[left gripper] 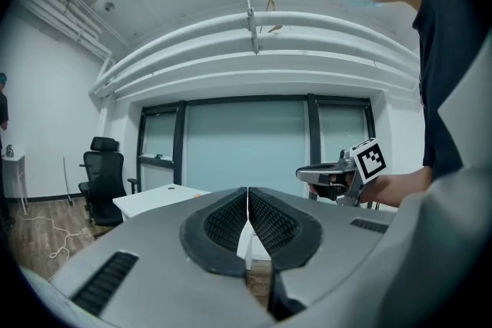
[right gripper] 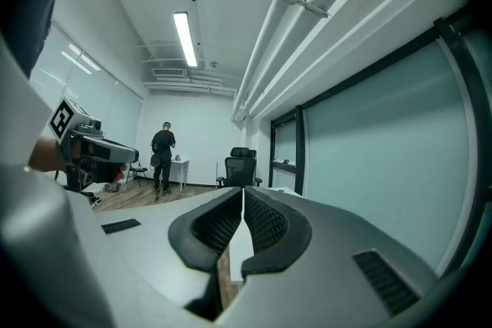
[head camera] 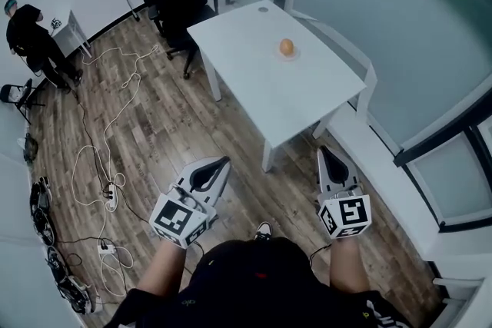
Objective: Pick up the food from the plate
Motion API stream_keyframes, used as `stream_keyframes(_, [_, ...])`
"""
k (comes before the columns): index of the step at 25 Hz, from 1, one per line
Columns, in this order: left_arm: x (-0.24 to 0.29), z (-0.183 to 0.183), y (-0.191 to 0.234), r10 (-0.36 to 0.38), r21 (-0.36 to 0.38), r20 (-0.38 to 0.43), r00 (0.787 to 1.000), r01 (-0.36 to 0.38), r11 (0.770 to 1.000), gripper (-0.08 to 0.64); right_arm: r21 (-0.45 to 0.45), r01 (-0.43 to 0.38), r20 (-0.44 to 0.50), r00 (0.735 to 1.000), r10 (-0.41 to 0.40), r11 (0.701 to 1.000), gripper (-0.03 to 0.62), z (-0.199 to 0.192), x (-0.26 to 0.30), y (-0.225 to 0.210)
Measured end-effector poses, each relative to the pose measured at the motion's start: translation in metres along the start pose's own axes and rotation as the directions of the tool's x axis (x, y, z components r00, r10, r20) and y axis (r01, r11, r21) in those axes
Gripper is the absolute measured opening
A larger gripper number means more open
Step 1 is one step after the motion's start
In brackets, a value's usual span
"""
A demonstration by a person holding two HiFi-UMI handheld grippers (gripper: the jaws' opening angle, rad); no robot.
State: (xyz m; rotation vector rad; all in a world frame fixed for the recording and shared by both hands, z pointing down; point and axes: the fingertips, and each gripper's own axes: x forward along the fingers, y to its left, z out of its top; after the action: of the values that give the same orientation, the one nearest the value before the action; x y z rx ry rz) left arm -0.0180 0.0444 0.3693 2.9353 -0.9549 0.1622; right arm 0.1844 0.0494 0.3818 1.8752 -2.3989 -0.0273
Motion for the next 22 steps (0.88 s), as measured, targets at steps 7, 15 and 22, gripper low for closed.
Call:
stream_keyframes(7, [0.045, -0.006, -0.011, -0.012, 0.008, -0.037, 0.999, 0.012, 1.000, 0.026, 0.029, -0.019, 0.027, 0.999, 0.018, 0.999, 0.025, -0.014, 0.009, -0.032])
stream_keyframes(15, [0.076, -0.007, 0.004, -0.025, 0.003, -0.034, 0.999, 0.025, 1.000, 0.026, -0.015, -0.024, 0.013, 1.000, 0.024, 1.000, 0.025, -0.020, 0.032, -0.052])
stream_keyframes(22, [0.125, -0.008, 0.037, -0.077, -0.007, -0.020, 0.997, 0.077, 0.997, 0.026, -0.057, -0.010, 0.015, 1.000, 0.011, 0.998, 0.025, -0.018, 0.073, -0.072])
